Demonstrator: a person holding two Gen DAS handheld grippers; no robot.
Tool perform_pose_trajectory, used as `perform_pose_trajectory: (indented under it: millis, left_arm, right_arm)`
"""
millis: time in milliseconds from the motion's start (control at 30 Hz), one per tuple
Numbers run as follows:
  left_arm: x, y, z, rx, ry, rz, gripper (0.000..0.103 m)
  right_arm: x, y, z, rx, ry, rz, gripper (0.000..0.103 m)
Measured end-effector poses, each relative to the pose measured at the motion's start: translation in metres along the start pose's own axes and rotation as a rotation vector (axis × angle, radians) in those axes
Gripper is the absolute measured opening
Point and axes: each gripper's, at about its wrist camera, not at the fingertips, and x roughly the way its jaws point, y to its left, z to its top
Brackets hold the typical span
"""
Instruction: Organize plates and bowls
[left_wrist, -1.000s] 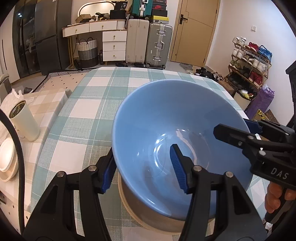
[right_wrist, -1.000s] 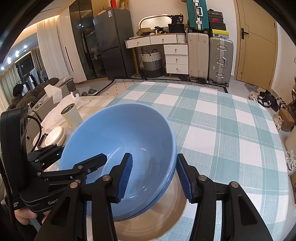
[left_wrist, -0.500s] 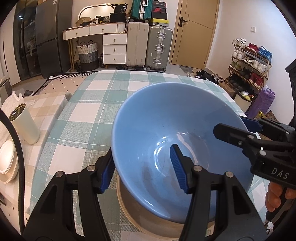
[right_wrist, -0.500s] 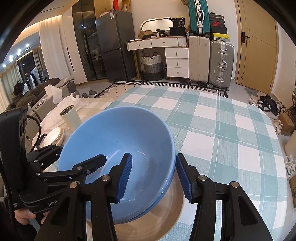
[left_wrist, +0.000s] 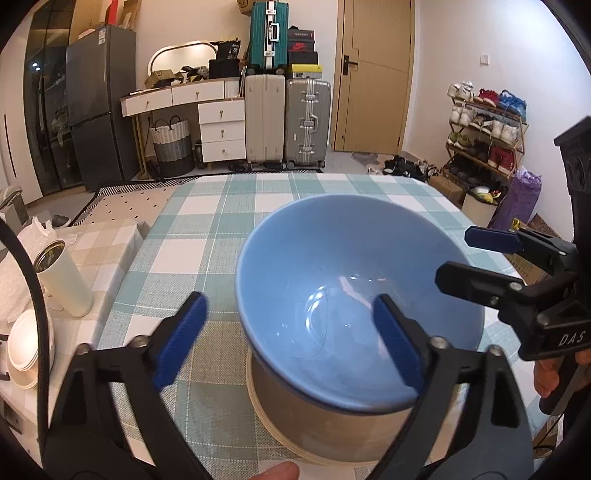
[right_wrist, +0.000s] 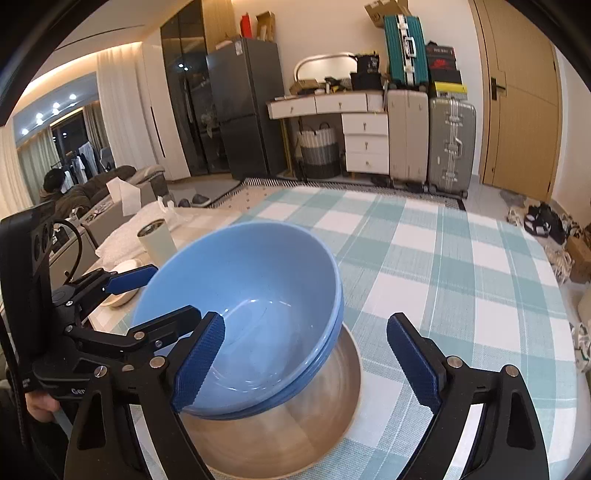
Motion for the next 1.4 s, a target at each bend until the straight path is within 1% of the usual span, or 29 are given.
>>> perform_pose_trajectory:
  millis: [33,67,167,467,667,867,1100,1400]
  left_arm:
    - [-0.005,0.001,-0.001,-0.006,-0.019,-0.009,0.101]
    - [-0.011,0.003,-0.001,-0.008,-0.032,-0.014,0.101]
    - [-0.025,0.005,-0.003,-0.003,-0.068,-0.012,0.101]
    - [-0.065,0.01,-0.018,0.023,-0.157,-0.004,0.101]
    - [-0.074,0.015,-0.035,0.041,-0.171,0.01,0.101]
    - [-0.077,0.019,-0.05,0.059,-0.185,-0.007,0.101]
    - [-0.076,0.028,-0.063,0.052,-0.191,-0.045,0.101]
    - [-0.076,0.033,-0.069,0.042,-0.216,-0.078,0.101]
  right_arm:
    - [-0.004,0.0,-0.001,-0.008,-0.015,0.001,0.096]
    - [-0.008,0.0,-0.002,-0.017,-0.03,0.003,0.103]
    - [-0.022,0.001,-0.008,-0.048,-0.086,0.016,0.102]
    - [-0.047,0.005,-0.03,-0.111,-0.149,0.04,0.102]
    - [-0.059,0.007,-0.045,-0.115,-0.177,0.046,0.102]
    - [-0.066,0.009,-0.059,-0.116,-0.196,0.059,0.102]
    - [-0.07,0.016,-0.072,-0.132,-0.216,0.086,0.102]
    - [-0.069,0.022,-0.088,-0.123,-0.219,0.108,0.102]
